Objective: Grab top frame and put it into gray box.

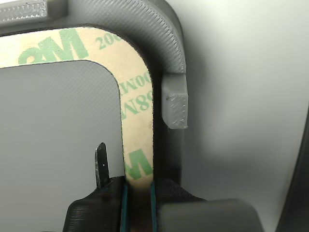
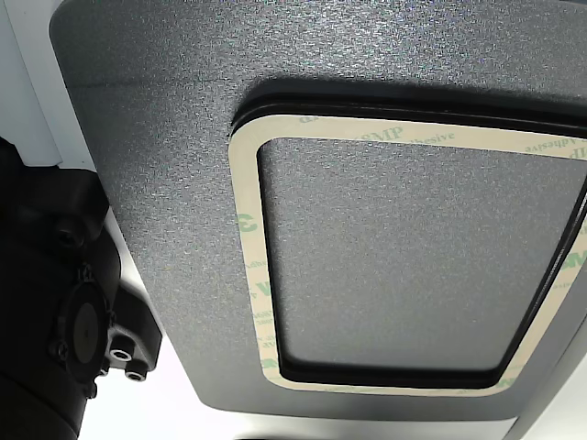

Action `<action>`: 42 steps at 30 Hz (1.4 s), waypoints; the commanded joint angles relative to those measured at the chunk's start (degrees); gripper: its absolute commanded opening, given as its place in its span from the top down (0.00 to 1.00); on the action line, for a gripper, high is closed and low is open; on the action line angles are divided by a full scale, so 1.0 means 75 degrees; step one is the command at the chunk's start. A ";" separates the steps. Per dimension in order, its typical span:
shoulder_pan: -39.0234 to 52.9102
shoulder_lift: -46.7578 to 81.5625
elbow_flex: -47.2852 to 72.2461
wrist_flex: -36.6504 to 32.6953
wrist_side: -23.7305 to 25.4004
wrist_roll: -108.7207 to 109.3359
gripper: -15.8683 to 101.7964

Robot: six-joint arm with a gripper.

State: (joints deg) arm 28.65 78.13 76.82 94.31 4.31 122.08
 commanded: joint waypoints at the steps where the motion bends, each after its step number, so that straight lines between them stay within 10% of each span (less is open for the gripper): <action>1: -0.0117 0.0188 -0.0129 0.0094 0.0012 0.0000 0.97; 42: -0.0223 -0.0129 -0.0352 0.0094 -0.0082 -0.0059 0.97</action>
State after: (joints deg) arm 27.86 75.94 75.50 94.31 3.78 121.46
